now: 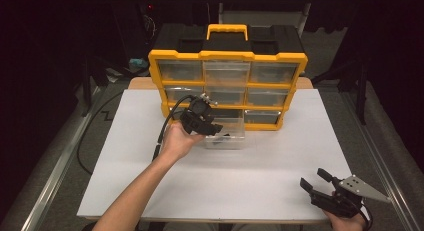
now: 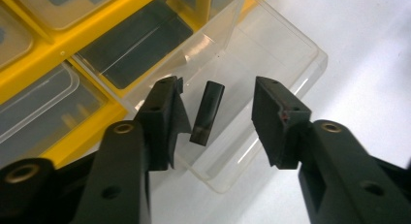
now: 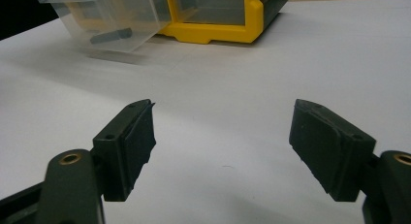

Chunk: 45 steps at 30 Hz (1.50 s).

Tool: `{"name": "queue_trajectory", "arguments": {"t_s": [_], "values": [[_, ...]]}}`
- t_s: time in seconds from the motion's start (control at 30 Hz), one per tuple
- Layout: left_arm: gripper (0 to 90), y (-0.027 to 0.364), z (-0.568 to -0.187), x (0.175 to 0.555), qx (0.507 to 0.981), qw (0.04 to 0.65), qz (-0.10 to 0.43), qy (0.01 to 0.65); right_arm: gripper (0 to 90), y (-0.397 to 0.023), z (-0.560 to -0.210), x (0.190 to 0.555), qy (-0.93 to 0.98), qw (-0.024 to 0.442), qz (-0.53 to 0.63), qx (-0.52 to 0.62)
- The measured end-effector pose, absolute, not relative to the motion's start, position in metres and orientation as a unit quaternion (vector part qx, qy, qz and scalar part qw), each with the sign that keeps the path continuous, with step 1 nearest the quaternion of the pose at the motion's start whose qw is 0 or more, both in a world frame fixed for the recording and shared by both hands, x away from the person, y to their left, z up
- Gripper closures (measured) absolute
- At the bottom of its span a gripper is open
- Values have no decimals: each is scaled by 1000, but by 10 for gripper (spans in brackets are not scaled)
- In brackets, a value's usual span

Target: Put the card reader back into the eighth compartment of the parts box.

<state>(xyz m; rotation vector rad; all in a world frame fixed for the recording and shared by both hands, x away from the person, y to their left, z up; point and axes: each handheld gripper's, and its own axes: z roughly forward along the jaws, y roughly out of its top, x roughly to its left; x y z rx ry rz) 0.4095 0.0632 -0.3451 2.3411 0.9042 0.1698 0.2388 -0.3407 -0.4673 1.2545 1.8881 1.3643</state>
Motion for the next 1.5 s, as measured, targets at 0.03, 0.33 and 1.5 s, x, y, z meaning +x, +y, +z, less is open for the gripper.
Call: {"name": "queue_trajectory", "arguments": {"t_s": [0.03,0.33,1.5], "values": [[503,64,-345,408,885,310,65,342,248,-341,-467,239,691,246,501,460],[441,69,-345,397,883,314,70,340,248,-341,-467,239,692,245,500,459],[407,89,-357,356,880,334,73,331,248,-340,-467,239,693,246,498,459]]}}
